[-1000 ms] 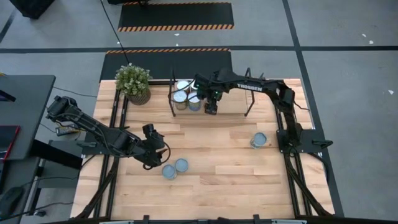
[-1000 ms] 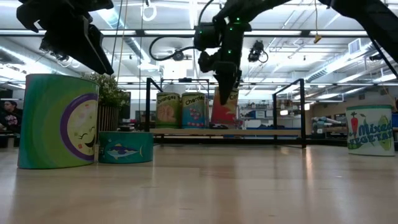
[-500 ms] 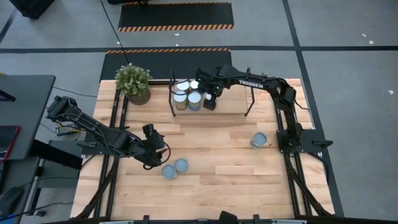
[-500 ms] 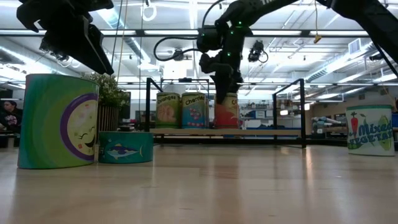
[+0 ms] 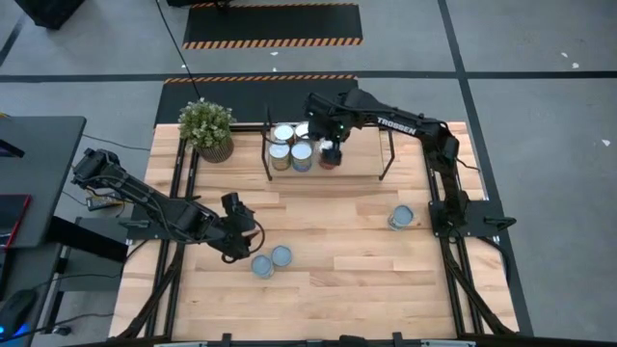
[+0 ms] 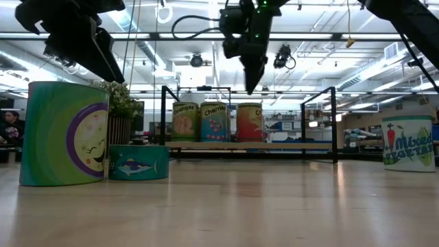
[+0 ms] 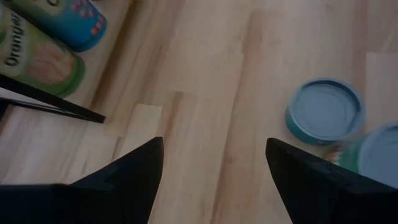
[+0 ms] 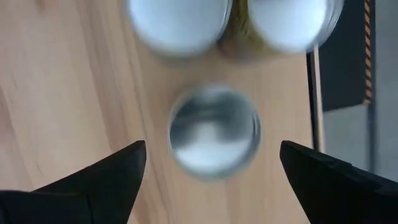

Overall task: Pick and place cans onto a shelf
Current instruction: Put the canned corn on the shelf

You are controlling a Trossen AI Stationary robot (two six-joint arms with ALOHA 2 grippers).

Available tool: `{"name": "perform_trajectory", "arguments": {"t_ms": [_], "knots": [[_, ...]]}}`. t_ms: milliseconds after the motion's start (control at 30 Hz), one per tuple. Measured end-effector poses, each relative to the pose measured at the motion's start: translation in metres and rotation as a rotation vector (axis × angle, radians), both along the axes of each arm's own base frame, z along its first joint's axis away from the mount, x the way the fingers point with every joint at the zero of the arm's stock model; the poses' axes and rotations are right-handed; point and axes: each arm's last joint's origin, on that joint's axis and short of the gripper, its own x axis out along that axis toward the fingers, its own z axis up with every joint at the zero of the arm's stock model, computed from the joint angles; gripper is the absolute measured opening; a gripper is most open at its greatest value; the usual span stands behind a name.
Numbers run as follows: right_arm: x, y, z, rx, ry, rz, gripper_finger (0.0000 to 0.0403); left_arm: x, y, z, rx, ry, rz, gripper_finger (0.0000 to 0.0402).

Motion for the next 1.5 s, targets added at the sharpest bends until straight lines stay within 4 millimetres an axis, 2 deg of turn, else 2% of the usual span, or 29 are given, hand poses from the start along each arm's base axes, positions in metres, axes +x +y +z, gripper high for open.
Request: {"name": "perform_trajectory", "arguments": {"t_ms": [200, 300, 633, 800, 1033, 1200, 1333, 1500], "knots": [[-0.015, 0.009, 0.001, -0.04, 0.196, 0.095, 0.0373, 0.0, -0.001, -0.001, -0.039, 0.017, -0.019, 0.0288], [-0.011, 0.007, -0.005, -0.062, 0.185, 0.153, 0.0372, 0.0, -0.001, -0.001, -0.039, 0.017, -0.018, 0.0288], [-0.011, 0.0, -0.053, -0.165, 0.357, 0.291, 0.0372, -0.001, -0.001, -0.001, -0.045, 0.017, -0.01, 0.0288], [-0.004, 0.0, -0.071, -0.21, 0.319, 0.357, 0.0372, -0.001, -0.001, -0.001, -0.044, 0.018, -0.01, 0.0288], [0.007, 0.01, -0.073, -0.233, 0.264, 0.448, 0.0371, -0.001, -0.001, -0.001, -0.044, 0.018, -0.01, 0.0288], [0.01, 0.012, -0.074, -0.169, 0.193, 0.472, 0.0348, -0.001, -0.001, -0.001, -0.044, 0.018, -0.01, 0.0288], [0.014, 0.011, -0.073, -0.174, 0.138, 0.431, 0.0326, -0.001, -0.001, -0.001, -0.048, 0.02, -0.012, 0.0288], [0.012, 0.006, -0.073, -0.162, 0.118, 0.333, 0.0325, -0.001, -0.001, -0.001, -0.056, 0.022, -0.014, 0.0288]]}}
